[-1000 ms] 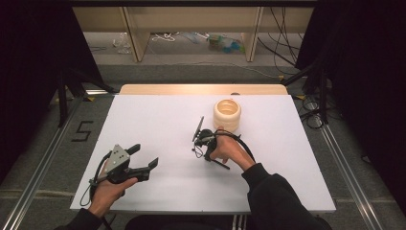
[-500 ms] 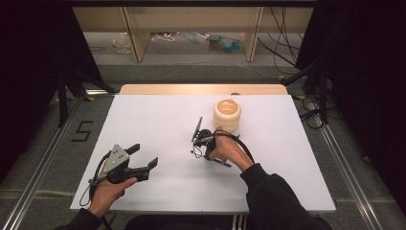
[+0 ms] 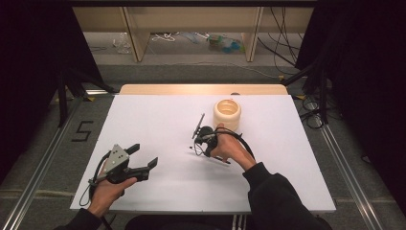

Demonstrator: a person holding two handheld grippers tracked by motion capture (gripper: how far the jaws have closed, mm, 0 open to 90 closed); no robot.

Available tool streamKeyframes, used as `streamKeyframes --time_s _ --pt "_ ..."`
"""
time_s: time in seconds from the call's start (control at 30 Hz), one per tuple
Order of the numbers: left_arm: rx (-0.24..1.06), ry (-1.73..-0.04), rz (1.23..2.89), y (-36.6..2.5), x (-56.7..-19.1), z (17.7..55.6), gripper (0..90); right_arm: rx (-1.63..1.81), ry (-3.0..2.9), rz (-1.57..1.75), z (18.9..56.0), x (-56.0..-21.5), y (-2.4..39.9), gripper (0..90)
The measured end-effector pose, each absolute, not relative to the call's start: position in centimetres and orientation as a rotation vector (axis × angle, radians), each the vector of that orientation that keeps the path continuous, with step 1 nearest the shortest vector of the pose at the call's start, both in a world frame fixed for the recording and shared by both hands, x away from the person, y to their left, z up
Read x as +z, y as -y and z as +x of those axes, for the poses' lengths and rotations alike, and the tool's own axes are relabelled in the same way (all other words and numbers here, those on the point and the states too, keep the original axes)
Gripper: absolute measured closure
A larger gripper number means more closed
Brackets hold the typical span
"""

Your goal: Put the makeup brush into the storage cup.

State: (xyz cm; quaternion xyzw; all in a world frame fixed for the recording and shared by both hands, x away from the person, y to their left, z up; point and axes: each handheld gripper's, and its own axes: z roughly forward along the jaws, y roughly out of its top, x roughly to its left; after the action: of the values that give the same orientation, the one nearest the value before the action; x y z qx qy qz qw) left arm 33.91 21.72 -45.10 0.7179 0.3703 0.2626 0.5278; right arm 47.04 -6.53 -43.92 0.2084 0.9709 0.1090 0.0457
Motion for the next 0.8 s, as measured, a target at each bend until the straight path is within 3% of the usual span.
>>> streamKeyframes --time_s 0.8 --pt "0.628 -0.889 1.725 -21.7 -45.1 33.9 16.6 1.084 -2.546 0.706 48.7 -38.2 11.3 83.9"
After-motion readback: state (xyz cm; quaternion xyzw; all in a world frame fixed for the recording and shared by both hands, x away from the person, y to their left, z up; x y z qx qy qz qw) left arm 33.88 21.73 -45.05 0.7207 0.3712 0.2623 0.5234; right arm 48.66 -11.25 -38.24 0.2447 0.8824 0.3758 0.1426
